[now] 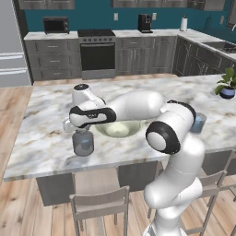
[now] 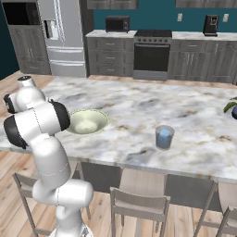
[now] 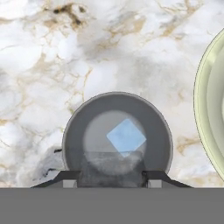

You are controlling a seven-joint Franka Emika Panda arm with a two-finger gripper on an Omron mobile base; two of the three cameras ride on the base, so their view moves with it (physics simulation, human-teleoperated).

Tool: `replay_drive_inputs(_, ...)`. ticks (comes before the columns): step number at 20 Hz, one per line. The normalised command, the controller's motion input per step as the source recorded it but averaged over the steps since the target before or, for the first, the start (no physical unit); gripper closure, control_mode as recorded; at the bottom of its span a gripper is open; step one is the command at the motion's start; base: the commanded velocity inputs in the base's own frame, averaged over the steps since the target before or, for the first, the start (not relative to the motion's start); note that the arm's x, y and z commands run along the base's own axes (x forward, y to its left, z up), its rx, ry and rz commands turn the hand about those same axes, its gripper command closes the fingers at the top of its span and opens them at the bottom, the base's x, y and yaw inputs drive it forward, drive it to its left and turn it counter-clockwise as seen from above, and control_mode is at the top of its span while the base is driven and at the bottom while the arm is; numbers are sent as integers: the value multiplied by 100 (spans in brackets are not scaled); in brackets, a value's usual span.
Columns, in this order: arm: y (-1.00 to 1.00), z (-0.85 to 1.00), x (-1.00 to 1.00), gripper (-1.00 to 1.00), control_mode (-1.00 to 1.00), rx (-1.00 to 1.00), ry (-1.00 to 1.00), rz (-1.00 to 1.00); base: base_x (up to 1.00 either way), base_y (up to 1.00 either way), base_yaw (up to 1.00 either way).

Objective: There are four ice cubes in the ice bowl. Place two ice cubes in each glass of water.

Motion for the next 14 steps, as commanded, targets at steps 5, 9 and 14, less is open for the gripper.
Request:
replay_drive_inputs(5, 0, 0, -1, -100, -100, 0, 0, 0, 0, 0, 0)
replay_drive_inputs(9, 0, 17, -6, -100, -100, 0, 0, 0, 0, 0, 0)
replay_drive_inputs(14, -3, 76, -13, -100, -100, 1, 0, 0, 0, 0, 0)
